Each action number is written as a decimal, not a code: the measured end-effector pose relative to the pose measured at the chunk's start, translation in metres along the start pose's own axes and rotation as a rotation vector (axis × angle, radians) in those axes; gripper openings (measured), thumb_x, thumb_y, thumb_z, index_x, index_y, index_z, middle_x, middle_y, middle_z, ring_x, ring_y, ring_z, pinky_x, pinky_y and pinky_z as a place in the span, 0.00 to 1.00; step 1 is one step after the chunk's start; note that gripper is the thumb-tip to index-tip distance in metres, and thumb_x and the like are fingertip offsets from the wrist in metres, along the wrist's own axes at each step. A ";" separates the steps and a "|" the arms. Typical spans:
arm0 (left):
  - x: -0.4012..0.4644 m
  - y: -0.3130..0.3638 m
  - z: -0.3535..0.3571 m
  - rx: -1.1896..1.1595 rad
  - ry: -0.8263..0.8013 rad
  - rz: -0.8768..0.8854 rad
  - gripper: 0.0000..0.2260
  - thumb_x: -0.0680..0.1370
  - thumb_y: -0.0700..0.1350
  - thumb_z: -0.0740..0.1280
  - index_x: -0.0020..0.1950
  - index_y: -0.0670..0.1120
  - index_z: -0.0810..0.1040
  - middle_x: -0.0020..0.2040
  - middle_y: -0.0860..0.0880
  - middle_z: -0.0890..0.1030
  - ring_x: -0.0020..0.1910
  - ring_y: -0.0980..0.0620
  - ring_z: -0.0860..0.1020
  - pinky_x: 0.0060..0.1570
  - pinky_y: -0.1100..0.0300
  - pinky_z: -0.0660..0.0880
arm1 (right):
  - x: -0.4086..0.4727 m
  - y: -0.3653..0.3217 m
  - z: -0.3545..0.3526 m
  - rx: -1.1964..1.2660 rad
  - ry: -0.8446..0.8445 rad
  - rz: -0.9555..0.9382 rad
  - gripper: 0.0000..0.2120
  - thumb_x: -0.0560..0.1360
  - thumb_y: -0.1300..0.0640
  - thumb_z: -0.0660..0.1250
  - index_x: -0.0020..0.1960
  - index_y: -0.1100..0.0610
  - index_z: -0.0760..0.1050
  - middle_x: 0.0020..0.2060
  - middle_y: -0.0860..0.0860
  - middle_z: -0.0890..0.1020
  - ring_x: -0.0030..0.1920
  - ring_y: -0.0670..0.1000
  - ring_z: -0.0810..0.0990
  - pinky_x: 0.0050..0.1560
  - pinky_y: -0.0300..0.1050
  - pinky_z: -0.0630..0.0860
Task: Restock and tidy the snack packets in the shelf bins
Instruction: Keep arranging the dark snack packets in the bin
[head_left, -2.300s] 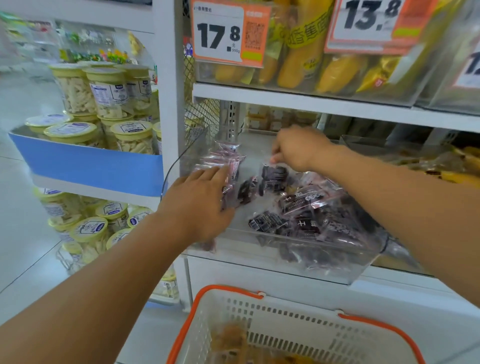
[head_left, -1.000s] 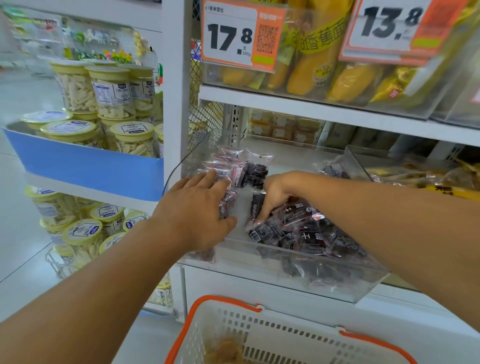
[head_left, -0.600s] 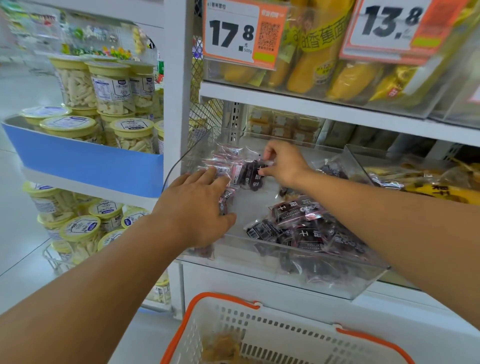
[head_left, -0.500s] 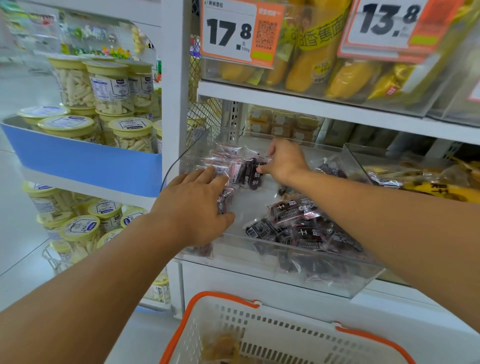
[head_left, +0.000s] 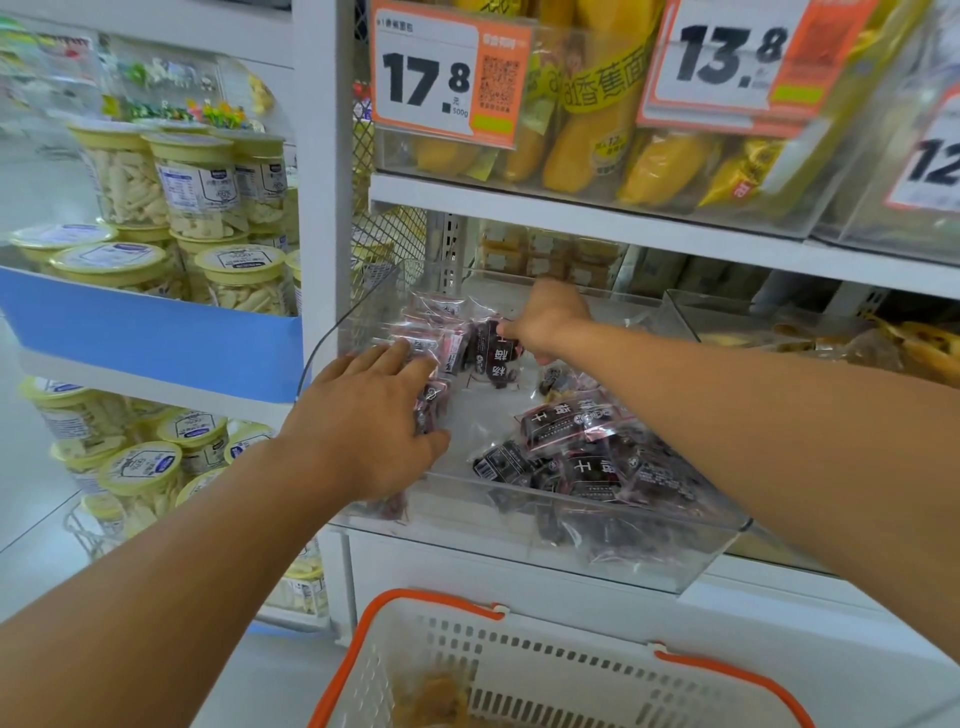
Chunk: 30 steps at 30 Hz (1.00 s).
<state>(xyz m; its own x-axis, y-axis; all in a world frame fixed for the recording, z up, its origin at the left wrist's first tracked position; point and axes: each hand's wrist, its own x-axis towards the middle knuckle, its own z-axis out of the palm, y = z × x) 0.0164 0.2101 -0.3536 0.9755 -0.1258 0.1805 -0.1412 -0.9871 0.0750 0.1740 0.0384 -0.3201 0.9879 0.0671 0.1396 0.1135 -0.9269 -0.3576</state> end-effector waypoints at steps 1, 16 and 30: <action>-0.001 0.000 0.000 -0.004 0.006 0.004 0.35 0.79 0.65 0.56 0.81 0.53 0.48 0.82 0.49 0.48 0.80 0.50 0.47 0.77 0.52 0.47 | -0.002 0.003 -0.005 -0.005 -0.004 0.004 0.19 0.75 0.45 0.73 0.38 0.58 0.73 0.34 0.52 0.79 0.36 0.50 0.81 0.40 0.45 0.81; 0.002 0.019 0.002 -0.059 0.139 0.181 0.27 0.78 0.61 0.61 0.74 0.51 0.65 0.75 0.50 0.65 0.75 0.48 0.61 0.74 0.51 0.56 | -0.004 0.036 0.001 -0.577 -0.401 -0.462 0.10 0.73 0.62 0.72 0.35 0.52 0.78 0.39 0.46 0.82 0.40 0.49 0.83 0.44 0.45 0.81; 0.011 0.029 -0.009 -0.926 0.354 -0.089 0.39 0.71 0.53 0.77 0.76 0.54 0.60 0.58 0.56 0.78 0.52 0.57 0.78 0.52 0.58 0.76 | -0.057 0.022 -0.066 0.250 -0.038 -0.617 0.06 0.79 0.62 0.69 0.43 0.63 0.80 0.32 0.50 0.80 0.27 0.42 0.76 0.32 0.39 0.76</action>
<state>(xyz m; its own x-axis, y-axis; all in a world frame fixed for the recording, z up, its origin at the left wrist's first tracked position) 0.0216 0.1809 -0.3402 0.9037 0.1307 0.4077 -0.2927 -0.5063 0.8111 0.1136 -0.0099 -0.2748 0.7362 0.5751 0.3567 0.6761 -0.6011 -0.4262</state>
